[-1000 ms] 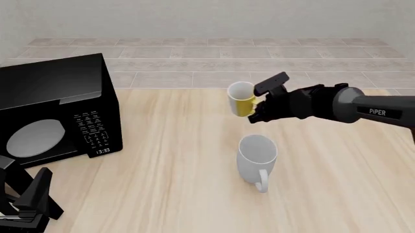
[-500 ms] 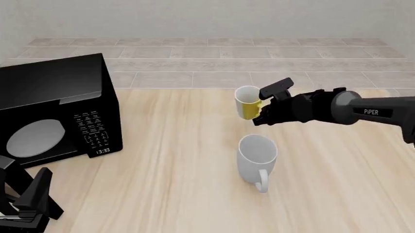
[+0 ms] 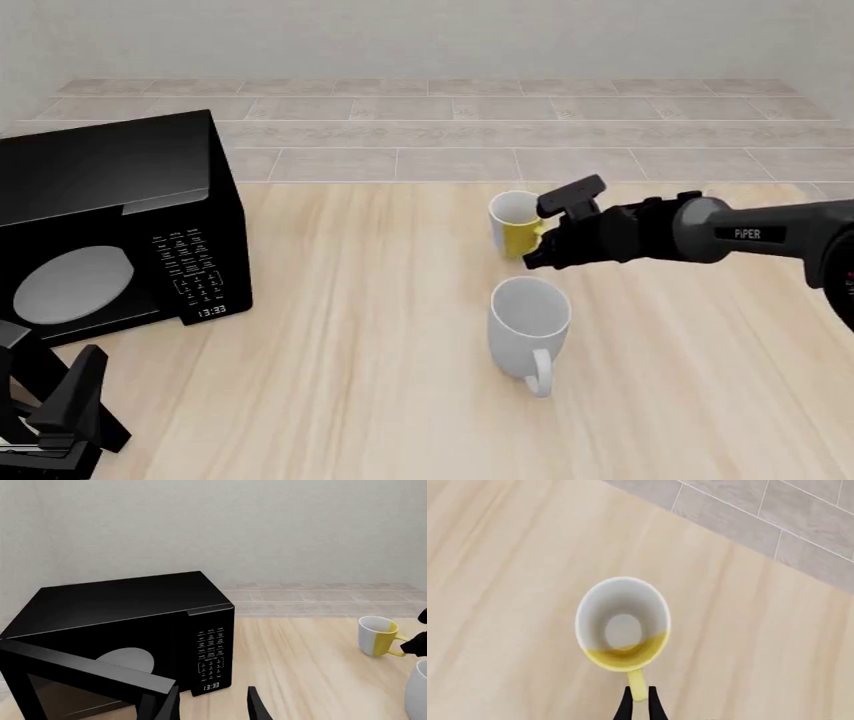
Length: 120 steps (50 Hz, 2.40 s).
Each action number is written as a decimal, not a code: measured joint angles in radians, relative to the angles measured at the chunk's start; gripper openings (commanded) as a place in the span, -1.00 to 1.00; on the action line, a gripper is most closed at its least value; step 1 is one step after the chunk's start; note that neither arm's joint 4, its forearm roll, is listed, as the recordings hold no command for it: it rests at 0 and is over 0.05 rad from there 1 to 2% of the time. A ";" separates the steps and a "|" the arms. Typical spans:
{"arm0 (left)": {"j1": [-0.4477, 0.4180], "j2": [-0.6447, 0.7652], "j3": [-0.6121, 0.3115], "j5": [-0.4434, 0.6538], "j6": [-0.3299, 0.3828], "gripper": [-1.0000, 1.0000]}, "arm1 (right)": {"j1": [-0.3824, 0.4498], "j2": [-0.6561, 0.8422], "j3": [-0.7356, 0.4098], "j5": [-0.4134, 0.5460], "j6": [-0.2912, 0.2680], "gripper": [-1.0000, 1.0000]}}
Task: Put the yellow and white mug to the front of the white mug.
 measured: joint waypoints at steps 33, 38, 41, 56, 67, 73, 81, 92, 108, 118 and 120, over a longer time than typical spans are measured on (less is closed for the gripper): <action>0.000 0.000 0.000 0.000 0.000 1.00 | -0.018 0.026 0.005 -0.006 0.004 1.00; 0.000 0.000 0.000 0.000 0.000 1.00 | -0.015 0.015 0.009 -0.002 0.004 1.00; 0.000 0.000 0.000 0.000 0.000 1.00 | -0.010 0.001 0.014 0.001 0.007 1.00; 0.000 0.000 0.000 0.000 0.000 1.00 | 0.011 -0.082 0.035 0.023 0.007 1.00; 0.000 0.000 0.000 0.000 0.000 1.00 | 0.021 -0.154 0.074 0.024 0.006 1.00; 0.000 0.000 0.000 0.000 0.000 1.00 | 0.031 -0.215 0.114 0.012 0.014 1.00; 0.000 0.000 0.000 0.000 0.000 1.00 | 0.051 -0.319 0.188 -0.011 0.027 1.00; 0.000 0.000 0.000 0.000 0.000 1.00 | 0.064 -0.456 0.294 -0.039 0.026 1.00; 0.000 0.000 0.000 0.000 0.000 1.00 | 0.055 -0.668 0.441 -0.093 0.031 1.00; 0.000 0.000 0.000 0.000 0.000 1.00 | 0.046 -0.775 0.512 -0.124 0.031 1.00; 0.000 0.000 0.000 0.000 0.000 1.00 | 0.042 -0.796 0.523 -0.126 0.031 1.00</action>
